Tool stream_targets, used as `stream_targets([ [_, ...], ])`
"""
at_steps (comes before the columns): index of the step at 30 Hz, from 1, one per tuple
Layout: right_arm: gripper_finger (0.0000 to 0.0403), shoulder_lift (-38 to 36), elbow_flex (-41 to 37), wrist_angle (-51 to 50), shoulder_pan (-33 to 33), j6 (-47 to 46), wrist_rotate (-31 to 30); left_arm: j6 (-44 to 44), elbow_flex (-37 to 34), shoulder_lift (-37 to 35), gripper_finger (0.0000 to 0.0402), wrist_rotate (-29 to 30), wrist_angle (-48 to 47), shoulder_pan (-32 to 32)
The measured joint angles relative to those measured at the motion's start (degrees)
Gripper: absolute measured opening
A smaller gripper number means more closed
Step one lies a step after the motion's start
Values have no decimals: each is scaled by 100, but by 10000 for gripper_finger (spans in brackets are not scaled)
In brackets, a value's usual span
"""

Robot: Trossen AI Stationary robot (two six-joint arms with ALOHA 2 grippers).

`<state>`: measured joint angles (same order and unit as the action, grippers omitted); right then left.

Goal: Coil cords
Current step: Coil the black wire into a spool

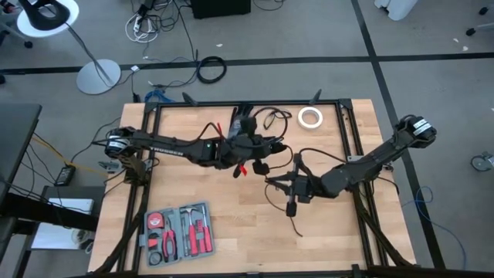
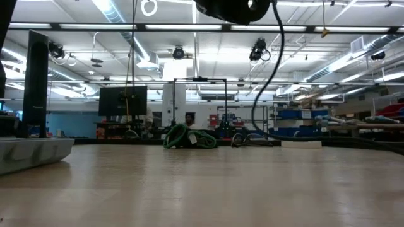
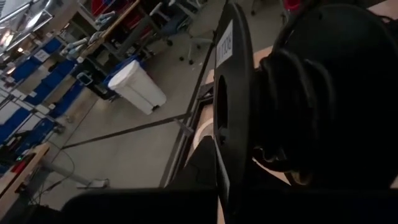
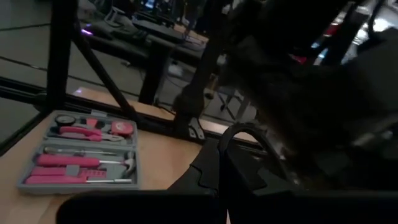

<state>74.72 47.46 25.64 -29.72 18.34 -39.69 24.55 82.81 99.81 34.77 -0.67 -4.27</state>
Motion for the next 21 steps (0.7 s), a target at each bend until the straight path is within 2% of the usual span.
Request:
stream_targets([
  [8, 3, -336, 0, -50, -268, 403, -683, 234, 0, 0, 0, -100, -143, 18],
  [15, 3, -707, -2, -324, -598, 678, -1296, 559, 0, 0, 0, 45, -997, 130],
  [21, 4, -835, -3, -281, -775, 720, -1347, 669, 0, 0, 0, 398, -1419, 342],
])
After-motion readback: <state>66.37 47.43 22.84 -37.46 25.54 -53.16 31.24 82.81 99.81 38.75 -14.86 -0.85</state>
